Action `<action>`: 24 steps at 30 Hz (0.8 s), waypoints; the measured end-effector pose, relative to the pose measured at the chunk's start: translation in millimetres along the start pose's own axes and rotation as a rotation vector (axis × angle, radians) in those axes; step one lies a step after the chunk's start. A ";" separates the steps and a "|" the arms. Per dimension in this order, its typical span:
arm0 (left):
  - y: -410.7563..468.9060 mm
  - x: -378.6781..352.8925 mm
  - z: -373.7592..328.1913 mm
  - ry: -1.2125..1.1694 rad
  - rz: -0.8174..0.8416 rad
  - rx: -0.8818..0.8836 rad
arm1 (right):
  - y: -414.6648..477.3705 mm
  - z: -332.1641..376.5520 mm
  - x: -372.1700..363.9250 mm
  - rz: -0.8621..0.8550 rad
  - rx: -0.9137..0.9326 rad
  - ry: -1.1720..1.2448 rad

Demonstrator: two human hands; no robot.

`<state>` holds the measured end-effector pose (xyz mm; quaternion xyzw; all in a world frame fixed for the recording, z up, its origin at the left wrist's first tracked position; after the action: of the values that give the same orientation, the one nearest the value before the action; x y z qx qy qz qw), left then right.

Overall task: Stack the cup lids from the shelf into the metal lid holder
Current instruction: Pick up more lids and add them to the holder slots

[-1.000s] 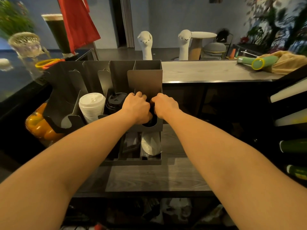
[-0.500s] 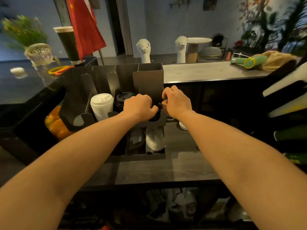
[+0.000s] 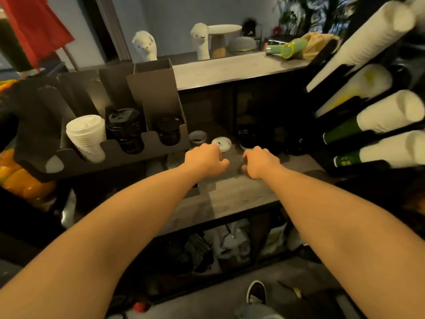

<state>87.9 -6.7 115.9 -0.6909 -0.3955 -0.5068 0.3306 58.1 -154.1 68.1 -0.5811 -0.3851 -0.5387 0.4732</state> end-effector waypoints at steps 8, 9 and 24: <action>47.4 -72.4 -17.1 0.064 0.191 0.006 | 20.2 -65.4 -68.9 0.268 -0.093 -0.041; 54.2 -79.5 -18.0 0.064 0.207 0.012 | 25.8 -69.1 -73.7 0.283 -0.095 -0.043; 197.6 -157.1 17.1 -0.210 0.253 0.247 | 179.2 -74.5 -77.6 0.145 -0.024 0.080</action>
<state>242.4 -117.8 -50.8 -0.7384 -0.3969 -0.3340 0.4309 200.7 -267.0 -35.1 -0.5909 -0.3165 -0.5304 0.5190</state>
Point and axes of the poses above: each hand's wrist, its own y-axis towards the middle knuckle, its own x-axis out of the back of the hand, z = x × y, the point moved 10 cm from there along y, towards the middle knuckle, and after that the axes turned 6 degrees about -y, right-handed, at the moved point
